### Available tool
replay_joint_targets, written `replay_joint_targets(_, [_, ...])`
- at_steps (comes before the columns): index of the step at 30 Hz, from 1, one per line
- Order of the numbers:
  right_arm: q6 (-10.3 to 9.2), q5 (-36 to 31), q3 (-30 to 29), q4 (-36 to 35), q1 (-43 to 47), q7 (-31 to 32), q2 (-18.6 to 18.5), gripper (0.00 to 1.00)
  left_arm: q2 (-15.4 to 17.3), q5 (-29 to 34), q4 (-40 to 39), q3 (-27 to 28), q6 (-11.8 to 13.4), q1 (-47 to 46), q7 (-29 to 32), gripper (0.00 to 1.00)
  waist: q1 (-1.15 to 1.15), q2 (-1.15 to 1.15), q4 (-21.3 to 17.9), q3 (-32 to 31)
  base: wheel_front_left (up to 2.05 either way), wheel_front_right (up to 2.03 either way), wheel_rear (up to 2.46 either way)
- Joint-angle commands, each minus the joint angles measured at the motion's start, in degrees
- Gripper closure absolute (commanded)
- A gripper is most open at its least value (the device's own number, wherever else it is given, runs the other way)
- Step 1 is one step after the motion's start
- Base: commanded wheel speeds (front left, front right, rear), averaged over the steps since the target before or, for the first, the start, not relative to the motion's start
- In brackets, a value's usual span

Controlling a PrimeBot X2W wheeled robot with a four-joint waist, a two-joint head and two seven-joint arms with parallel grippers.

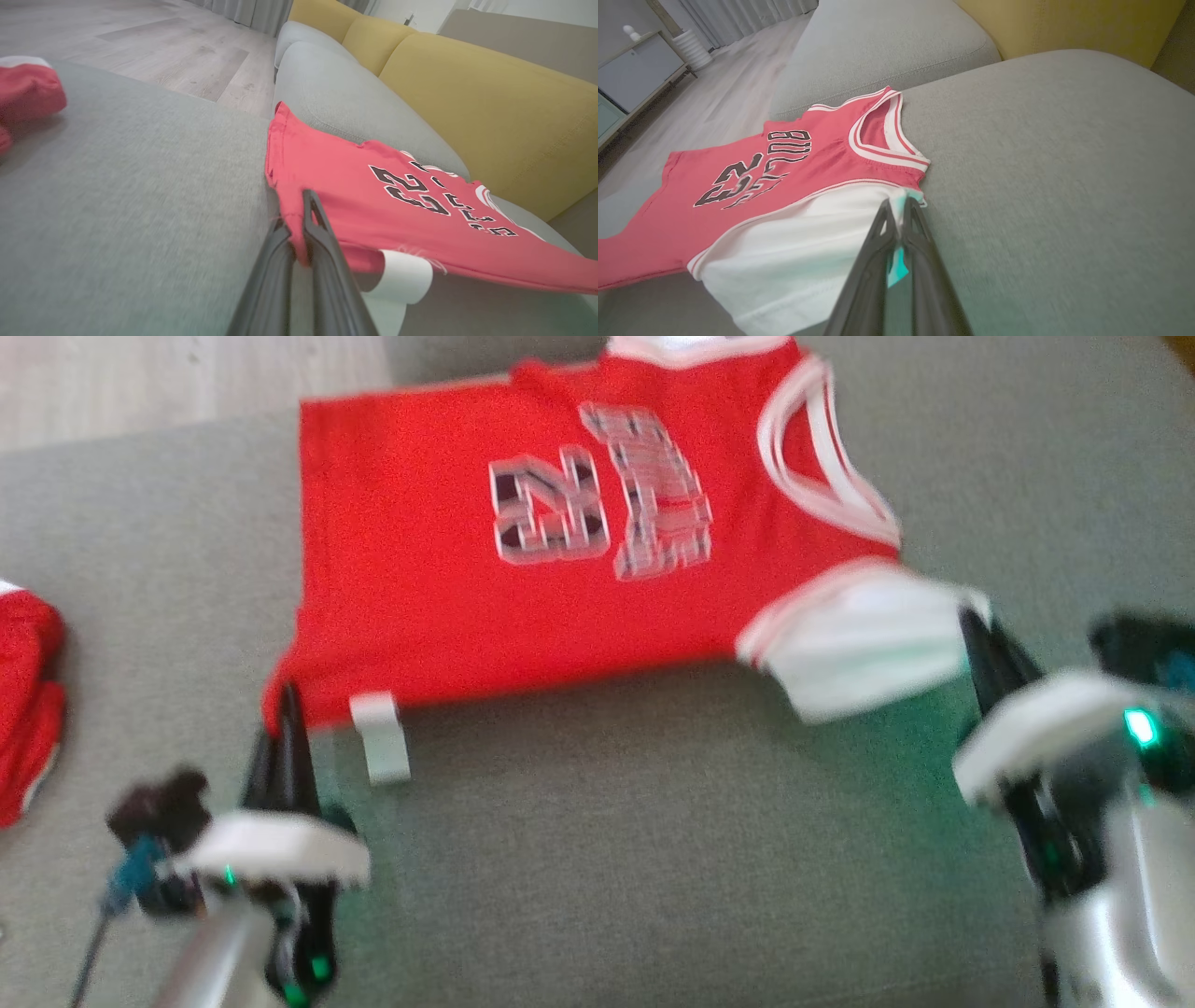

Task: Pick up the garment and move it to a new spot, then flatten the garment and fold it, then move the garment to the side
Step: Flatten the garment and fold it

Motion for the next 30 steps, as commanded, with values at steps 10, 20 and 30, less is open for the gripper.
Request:
replay_joint_targets(10, [0.43, 0.48, -4.12, -17.94, 15.68, 10.55, 0.53, 1.00, 2.73, 2.30, -14.86, -1.26, 7.63, 14.33, 4.83, 1.00, 0.02, 0.00, 2.06, -3.91, 0.00, 0.00, 0.00])
replay_joint_targets(20, [0.43, 0.55, -4.02, -21.03, 15.36, 12.49, 0.55, 1.00, 3.42, 1.92, -23.37, -4.32, 9.12, 16.18, 11.78, 1.00, 0.02, 0.00, 2.49, -2.86, 0.00, 0.00, 0.00])
replay_joint_targets(30, [0.43, 0.30, -3.59, -16.67, 3.49, 11.66, 0.55, 1.00, 1.04, 0.69, -21.03, -3.75, 9.31, 6.71, 13.86, 1.00, 0.02, 0.00, 4.08, 2.48, 0.00, 0.00, 0.00])
